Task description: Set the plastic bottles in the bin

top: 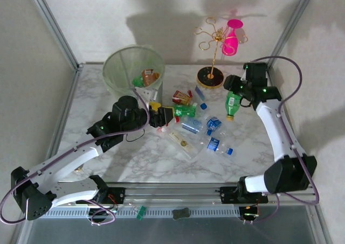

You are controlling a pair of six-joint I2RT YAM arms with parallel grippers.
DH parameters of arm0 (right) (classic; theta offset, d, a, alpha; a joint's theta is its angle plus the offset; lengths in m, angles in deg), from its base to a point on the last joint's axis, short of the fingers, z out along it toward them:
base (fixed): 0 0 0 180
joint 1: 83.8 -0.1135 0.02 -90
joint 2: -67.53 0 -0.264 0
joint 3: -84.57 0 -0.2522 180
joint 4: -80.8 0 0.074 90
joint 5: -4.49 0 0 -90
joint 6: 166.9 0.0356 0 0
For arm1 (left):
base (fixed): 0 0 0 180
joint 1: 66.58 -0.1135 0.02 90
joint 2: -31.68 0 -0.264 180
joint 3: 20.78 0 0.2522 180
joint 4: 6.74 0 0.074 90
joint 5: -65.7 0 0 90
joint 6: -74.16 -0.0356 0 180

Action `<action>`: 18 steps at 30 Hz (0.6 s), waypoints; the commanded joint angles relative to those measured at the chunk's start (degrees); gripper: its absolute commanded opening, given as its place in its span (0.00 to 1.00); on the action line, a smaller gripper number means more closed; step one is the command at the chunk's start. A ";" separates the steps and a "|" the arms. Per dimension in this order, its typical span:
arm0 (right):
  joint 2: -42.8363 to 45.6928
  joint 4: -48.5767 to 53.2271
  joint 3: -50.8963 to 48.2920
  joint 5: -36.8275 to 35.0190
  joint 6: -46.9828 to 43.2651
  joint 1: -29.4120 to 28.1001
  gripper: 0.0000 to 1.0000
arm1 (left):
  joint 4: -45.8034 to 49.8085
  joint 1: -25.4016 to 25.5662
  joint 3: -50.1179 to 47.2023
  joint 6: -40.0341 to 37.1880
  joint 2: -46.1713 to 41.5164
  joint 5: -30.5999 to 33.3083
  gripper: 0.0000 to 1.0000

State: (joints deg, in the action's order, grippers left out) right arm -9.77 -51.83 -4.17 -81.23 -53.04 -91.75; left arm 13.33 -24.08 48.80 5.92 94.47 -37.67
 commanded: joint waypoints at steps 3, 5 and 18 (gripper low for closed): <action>5.85 -13.28 -5.77 19.55 8.12 -1.97 0.49 | -0.71 4.58 4.20 -2.41 1.46 -0.44 0.82; 7.86 -17.73 -7.84 22.27 10.34 -3.60 0.49 | 0.02 4.96 6.69 -0.68 2.57 -1.24 0.82; 18.40 -37.53 -17.49 28.50 21.90 -11.68 0.50 | -6.03 7.14 10.28 5.51 7.30 -9.24 0.85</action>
State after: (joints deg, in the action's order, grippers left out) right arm 7.06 -81.60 -20.19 -55.75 -35.49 -102.28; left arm 10.66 -18.31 57.87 10.80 101.20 -43.17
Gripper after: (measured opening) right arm 0.574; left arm 0.848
